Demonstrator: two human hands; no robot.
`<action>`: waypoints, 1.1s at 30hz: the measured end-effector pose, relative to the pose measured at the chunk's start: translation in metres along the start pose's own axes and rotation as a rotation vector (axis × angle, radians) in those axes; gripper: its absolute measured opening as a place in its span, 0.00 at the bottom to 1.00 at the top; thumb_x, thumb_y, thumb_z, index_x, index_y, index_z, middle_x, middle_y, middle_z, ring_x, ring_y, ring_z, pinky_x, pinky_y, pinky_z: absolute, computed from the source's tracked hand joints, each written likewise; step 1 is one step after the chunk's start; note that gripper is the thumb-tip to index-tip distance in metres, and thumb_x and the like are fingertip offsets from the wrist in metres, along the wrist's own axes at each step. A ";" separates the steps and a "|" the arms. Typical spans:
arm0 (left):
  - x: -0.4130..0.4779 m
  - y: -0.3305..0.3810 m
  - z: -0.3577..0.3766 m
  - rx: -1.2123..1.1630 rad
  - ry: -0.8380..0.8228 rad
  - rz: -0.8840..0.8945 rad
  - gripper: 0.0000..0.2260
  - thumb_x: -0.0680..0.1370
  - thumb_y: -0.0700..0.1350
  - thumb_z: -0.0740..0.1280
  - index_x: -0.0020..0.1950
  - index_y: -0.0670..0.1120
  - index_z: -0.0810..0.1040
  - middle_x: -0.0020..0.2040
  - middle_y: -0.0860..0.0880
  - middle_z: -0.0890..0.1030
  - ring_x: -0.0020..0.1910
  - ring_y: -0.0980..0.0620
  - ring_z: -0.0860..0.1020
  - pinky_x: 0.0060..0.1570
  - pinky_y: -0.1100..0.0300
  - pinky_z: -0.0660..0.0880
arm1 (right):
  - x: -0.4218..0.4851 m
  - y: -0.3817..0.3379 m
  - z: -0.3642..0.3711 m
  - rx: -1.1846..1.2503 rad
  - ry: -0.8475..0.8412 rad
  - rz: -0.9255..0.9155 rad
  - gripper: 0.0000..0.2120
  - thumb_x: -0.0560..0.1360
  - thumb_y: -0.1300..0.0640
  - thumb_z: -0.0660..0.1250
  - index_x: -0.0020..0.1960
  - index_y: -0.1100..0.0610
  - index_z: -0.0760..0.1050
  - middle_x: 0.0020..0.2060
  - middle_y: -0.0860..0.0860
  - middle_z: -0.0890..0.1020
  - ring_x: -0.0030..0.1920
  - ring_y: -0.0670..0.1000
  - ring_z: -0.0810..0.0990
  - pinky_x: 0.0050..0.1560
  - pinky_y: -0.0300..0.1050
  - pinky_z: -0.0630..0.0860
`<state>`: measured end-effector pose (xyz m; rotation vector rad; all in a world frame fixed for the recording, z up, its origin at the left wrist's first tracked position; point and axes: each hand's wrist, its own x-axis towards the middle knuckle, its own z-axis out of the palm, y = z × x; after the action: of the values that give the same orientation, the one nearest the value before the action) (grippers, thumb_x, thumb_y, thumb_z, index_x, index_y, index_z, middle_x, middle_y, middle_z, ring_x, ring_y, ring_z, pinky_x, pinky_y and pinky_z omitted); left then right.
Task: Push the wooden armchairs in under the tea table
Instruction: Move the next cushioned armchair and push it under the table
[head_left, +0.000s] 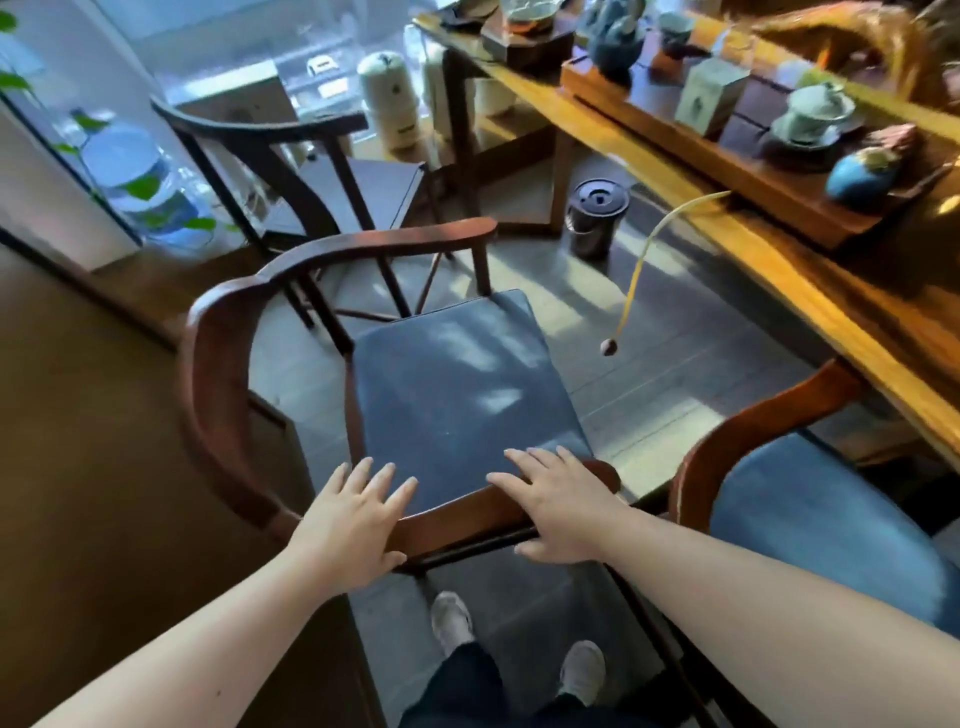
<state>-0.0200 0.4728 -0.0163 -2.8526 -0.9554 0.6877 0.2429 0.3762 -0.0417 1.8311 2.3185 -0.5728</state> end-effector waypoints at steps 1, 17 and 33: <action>0.001 -0.011 0.005 0.012 -0.008 0.003 0.41 0.71 0.68 0.60 0.75 0.51 0.46 0.76 0.42 0.57 0.74 0.38 0.52 0.71 0.42 0.51 | 0.014 -0.003 0.001 -0.013 -0.041 -0.009 0.43 0.70 0.37 0.68 0.76 0.47 0.48 0.77 0.57 0.52 0.75 0.61 0.51 0.72 0.64 0.49; -0.005 -0.128 0.090 0.164 -0.355 0.238 0.34 0.73 0.59 0.64 0.73 0.49 0.53 0.66 0.42 0.72 0.62 0.36 0.69 0.64 0.38 0.61 | 0.131 -0.050 0.051 0.028 -0.356 -0.149 0.28 0.61 0.44 0.71 0.56 0.52 0.65 0.50 0.55 0.77 0.51 0.61 0.77 0.42 0.51 0.70; 0.042 -0.030 0.041 0.015 -0.288 0.206 0.14 0.72 0.55 0.65 0.53 0.48 0.71 0.49 0.48 0.79 0.46 0.44 0.77 0.41 0.50 0.67 | 0.103 0.049 0.021 -0.062 -0.535 -0.206 0.25 0.57 0.42 0.73 0.46 0.50 0.67 0.33 0.45 0.70 0.41 0.57 0.79 0.34 0.46 0.67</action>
<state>-0.0252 0.5179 -0.0642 -2.9177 -0.6819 1.1446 0.2613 0.4713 -0.1057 1.2205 2.1263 -0.8786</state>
